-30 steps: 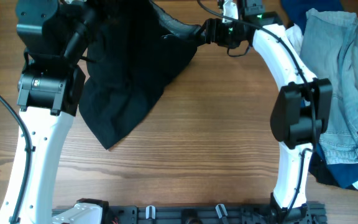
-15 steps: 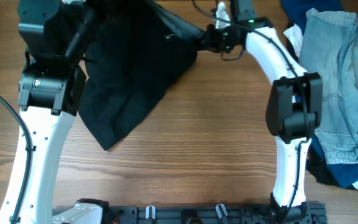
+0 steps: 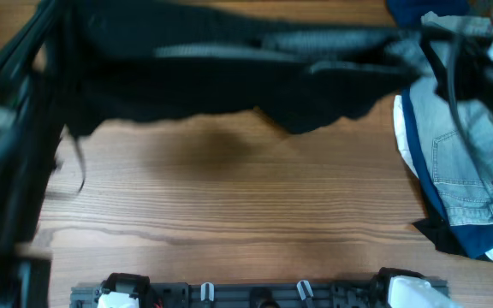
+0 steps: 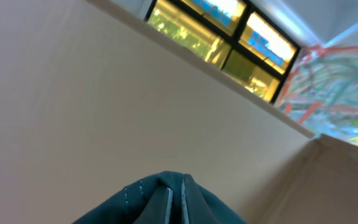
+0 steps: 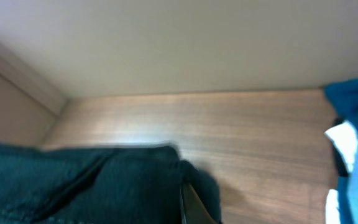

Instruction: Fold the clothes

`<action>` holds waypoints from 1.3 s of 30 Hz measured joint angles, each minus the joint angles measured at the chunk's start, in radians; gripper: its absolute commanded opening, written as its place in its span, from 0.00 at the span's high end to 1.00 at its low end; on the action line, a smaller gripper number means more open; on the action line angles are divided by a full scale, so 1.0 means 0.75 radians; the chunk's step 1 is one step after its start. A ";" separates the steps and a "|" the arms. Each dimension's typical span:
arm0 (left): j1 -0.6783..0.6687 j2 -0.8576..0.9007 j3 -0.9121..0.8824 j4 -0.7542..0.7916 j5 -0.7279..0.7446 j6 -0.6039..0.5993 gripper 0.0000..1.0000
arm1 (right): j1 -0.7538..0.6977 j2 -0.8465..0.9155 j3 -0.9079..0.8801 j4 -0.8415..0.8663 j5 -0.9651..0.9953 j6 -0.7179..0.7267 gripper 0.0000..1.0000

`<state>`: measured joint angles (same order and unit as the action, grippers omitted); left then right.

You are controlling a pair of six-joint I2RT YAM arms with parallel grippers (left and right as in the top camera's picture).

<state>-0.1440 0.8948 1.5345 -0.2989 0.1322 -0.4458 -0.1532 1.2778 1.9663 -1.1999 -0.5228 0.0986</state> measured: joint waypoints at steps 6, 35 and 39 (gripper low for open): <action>0.010 -0.145 0.008 -0.292 0.033 0.000 0.96 | -0.008 -0.347 0.000 -0.111 0.217 -0.014 0.96; 0.023 1.451 0.010 0.498 -0.237 0.020 0.00 | 0.200 1.161 -0.018 0.902 0.310 0.038 0.00; 0.031 1.319 0.010 0.242 -0.257 0.020 0.00 | 0.201 1.088 -0.018 0.680 0.298 0.039 0.00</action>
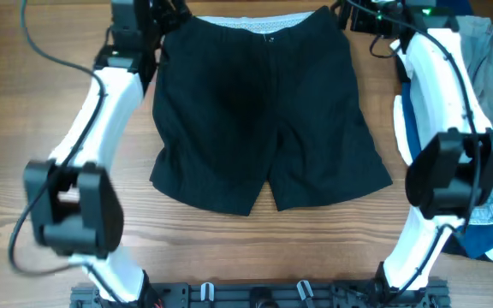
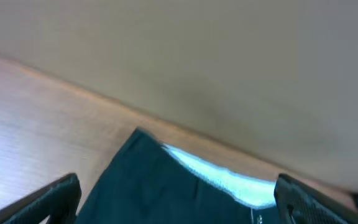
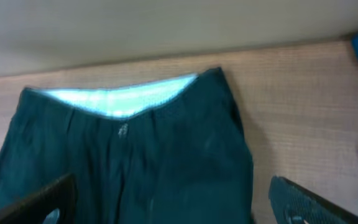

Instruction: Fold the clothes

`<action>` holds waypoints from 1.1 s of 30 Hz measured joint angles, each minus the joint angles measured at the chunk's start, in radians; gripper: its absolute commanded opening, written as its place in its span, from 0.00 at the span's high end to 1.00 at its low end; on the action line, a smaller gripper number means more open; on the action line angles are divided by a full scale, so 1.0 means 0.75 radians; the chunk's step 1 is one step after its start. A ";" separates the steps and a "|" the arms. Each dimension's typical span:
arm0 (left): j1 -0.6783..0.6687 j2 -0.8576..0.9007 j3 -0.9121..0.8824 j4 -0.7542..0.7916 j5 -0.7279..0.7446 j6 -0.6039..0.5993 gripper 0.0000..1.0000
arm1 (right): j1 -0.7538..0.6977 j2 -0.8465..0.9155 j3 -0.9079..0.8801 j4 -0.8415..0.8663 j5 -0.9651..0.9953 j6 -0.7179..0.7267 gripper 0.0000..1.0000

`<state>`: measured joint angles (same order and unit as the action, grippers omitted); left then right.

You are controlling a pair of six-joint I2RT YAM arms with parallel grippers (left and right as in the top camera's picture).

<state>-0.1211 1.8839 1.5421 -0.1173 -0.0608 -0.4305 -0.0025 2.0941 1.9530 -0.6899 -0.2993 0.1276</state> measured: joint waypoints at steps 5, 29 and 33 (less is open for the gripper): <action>0.001 -0.264 0.025 -0.610 -0.004 0.049 0.00 | 0.035 -0.172 0.009 -0.429 -0.047 -0.001 0.00; 0.064 0.049 -0.486 -1.063 0.204 0.114 0.96 | 0.165 -0.171 -0.086 -0.457 -0.050 -0.012 0.00; 0.203 0.050 -0.510 -1.191 0.237 0.008 0.89 | 0.165 -0.171 -0.086 -0.456 -0.050 -0.012 0.01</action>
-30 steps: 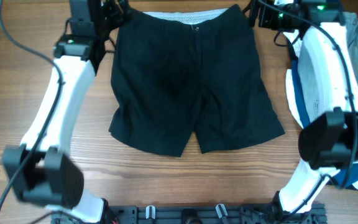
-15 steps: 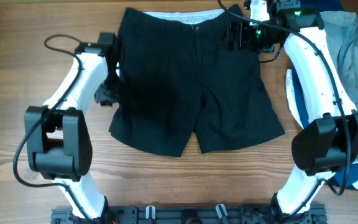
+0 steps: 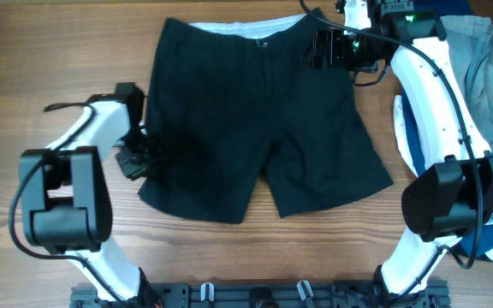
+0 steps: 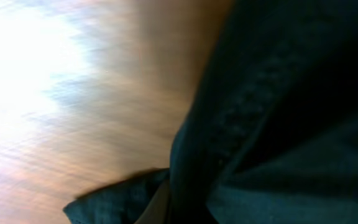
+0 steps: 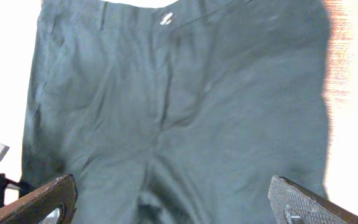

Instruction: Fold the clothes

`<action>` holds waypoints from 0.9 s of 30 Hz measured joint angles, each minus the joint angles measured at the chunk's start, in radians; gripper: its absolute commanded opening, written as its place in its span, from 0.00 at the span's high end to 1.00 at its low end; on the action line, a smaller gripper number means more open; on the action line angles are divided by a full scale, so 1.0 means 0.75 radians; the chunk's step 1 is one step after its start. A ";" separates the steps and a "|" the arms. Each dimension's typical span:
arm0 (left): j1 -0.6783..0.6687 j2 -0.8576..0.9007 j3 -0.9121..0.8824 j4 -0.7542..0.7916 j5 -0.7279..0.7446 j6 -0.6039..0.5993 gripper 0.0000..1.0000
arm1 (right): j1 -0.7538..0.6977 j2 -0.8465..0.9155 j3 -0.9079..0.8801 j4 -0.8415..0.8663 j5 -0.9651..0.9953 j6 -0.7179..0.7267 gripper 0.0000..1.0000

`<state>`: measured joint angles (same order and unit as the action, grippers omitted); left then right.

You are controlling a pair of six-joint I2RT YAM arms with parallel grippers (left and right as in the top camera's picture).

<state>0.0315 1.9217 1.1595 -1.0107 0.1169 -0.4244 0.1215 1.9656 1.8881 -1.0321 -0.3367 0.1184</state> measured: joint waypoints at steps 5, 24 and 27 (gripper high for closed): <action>0.150 0.009 -0.012 -0.062 0.003 -0.039 0.62 | 0.003 0.000 0.000 0.000 0.000 0.000 0.01; 0.276 -0.404 0.338 0.136 0.022 0.074 0.01 | 0.432 0.370 -0.001 0.002 0.123 0.038 0.20; 0.276 -0.431 0.343 0.261 0.021 0.082 0.00 | 0.475 0.455 -0.002 0.009 0.209 0.069 0.21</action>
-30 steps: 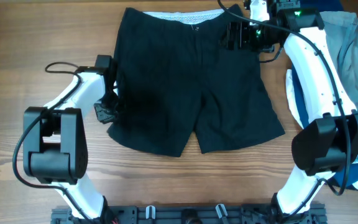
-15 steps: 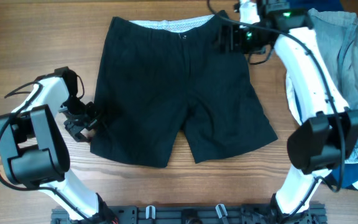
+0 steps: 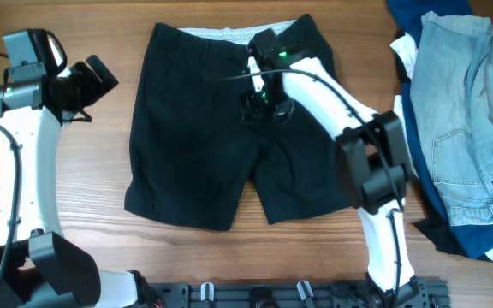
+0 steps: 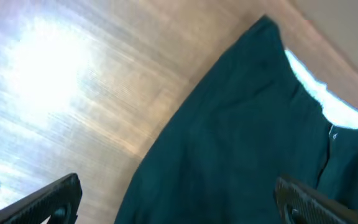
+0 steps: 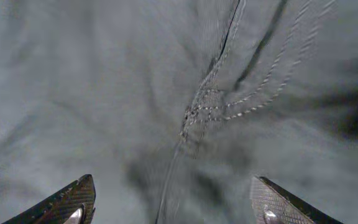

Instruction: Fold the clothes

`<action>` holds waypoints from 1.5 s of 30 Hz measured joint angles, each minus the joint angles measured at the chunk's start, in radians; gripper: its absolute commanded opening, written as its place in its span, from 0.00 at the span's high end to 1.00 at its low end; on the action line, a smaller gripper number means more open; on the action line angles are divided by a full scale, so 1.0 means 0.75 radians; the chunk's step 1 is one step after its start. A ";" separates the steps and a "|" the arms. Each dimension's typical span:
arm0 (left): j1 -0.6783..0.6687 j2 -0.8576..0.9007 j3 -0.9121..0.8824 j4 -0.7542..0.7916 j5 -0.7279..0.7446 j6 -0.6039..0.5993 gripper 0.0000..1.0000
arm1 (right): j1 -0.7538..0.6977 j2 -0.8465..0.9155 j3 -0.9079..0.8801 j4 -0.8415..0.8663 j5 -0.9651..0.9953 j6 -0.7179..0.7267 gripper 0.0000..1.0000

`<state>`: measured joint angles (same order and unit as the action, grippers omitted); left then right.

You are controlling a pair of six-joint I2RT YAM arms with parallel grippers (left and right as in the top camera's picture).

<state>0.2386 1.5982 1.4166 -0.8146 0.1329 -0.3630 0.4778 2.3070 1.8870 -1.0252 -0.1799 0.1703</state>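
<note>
Black shorts (image 3: 221, 145) lie spread flat on the wooden table (image 3: 58, 231), pale waistband lining at the far edge and legs toward the front. My left gripper (image 3: 101, 75) hangs open above the table, left of the waistband corner; its wrist view shows the shorts (image 4: 241, 155) below, nothing between the fingers (image 4: 178, 202). My right gripper (image 3: 264, 104) is open low over the middle of the shorts. Its wrist view is filled by fabric and the stitched fly seam (image 5: 210, 99) just ahead of the open gripper (image 5: 174, 202).
A pile of clothes (image 3: 465, 128) lies at the right edge: light blue jeans on top, dark blue, white and black pieces beneath. The arm mounts and a black rail (image 3: 255, 295) run along the front edge.
My left gripper has left the left leg's outer edge and now sits raised and open beside the waistband. My right gripper has come from the upper right of the shorts to their middle, lower.
First both grippers were shut on the shorts, holding them stretched in the air. Then the shorts lay flat with both grippers open at the waistband corners. Then the left was down at the left leg's edge. Now both are open and the shorts lie spread.
</note>
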 measured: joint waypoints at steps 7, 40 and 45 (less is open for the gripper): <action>0.000 0.002 -0.002 0.190 -0.001 0.009 0.00 | 0.019 0.061 0.001 -0.100 0.283 0.112 0.18; -0.452 0.697 0.001 0.588 -0.077 0.225 0.65 | -0.373 -0.211 0.189 -0.069 -0.115 -0.092 0.05; -0.495 0.703 0.000 0.556 -0.116 0.227 0.85 | -0.373 -0.211 0.189 -0.069 -0.120 -0.073 0.05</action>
<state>-0.1326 2.1258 1.4166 -0.3977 0.0460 -0.1925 0.1978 2.1490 2.0289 -1.0771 -0.2695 0.1154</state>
